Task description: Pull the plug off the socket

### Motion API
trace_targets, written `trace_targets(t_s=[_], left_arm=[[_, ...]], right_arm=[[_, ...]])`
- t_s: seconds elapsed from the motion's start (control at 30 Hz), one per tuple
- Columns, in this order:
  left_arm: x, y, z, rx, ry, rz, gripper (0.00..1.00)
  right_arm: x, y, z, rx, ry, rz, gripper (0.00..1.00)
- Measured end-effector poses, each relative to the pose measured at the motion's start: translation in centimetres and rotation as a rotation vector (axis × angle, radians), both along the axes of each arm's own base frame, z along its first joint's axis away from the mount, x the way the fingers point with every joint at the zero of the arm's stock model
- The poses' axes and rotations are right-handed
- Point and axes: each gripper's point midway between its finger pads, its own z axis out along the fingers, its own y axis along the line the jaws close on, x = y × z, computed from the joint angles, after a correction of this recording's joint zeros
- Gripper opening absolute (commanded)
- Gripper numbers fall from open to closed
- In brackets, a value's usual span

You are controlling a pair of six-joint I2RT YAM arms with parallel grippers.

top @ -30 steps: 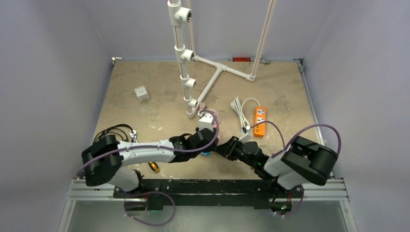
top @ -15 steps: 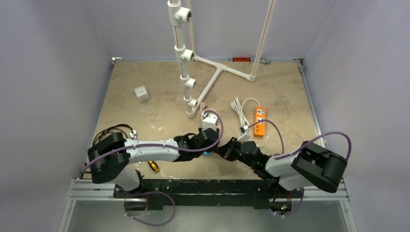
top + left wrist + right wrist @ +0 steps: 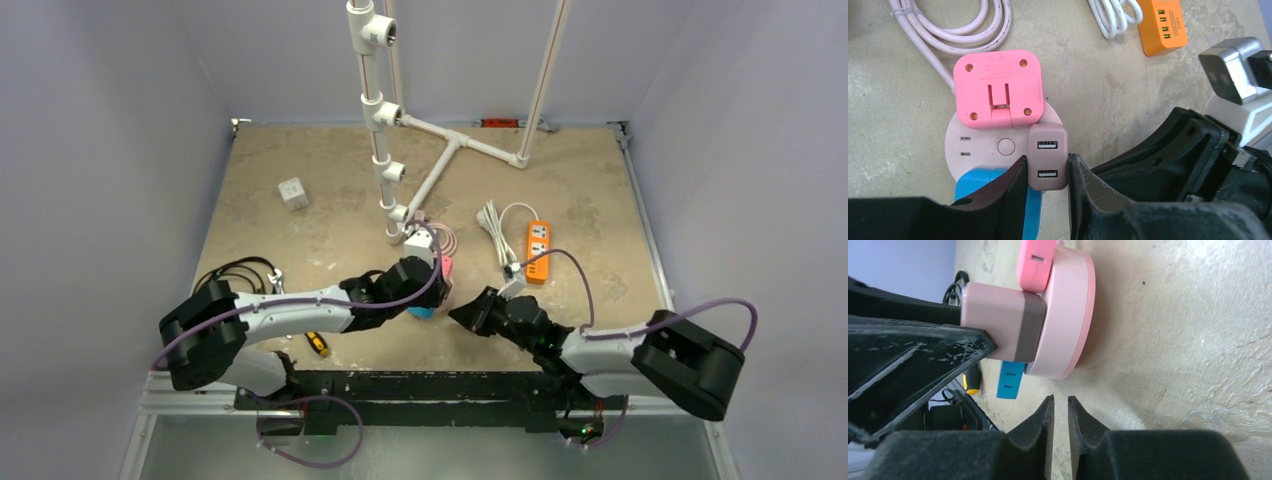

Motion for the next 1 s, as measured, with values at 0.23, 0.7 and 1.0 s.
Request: trace_targets(t_s=[0.23, 0.7, 1.0], left_arm=[[-1.1, 1.2, 1.1, -0.016, -0.02, -0.064, 0.0], [-6.8, 4.4, 1.0, -0.038, -0.091, -0.372, 0.0], [-8.2, 4.0, 0.6, -0.06, -0.11, -0.482, 0.0]], right_arm=[[-0.7, -1.0, 3.5, 0.079, -0.074, 0.005, 0.61], [-1.8, -1.3, 4.6, 0.12, -0.031, 0.042, 0.71], [-2.8, -0.1, 4.1, 0.136, 0.006, 0.118, 0.87]])
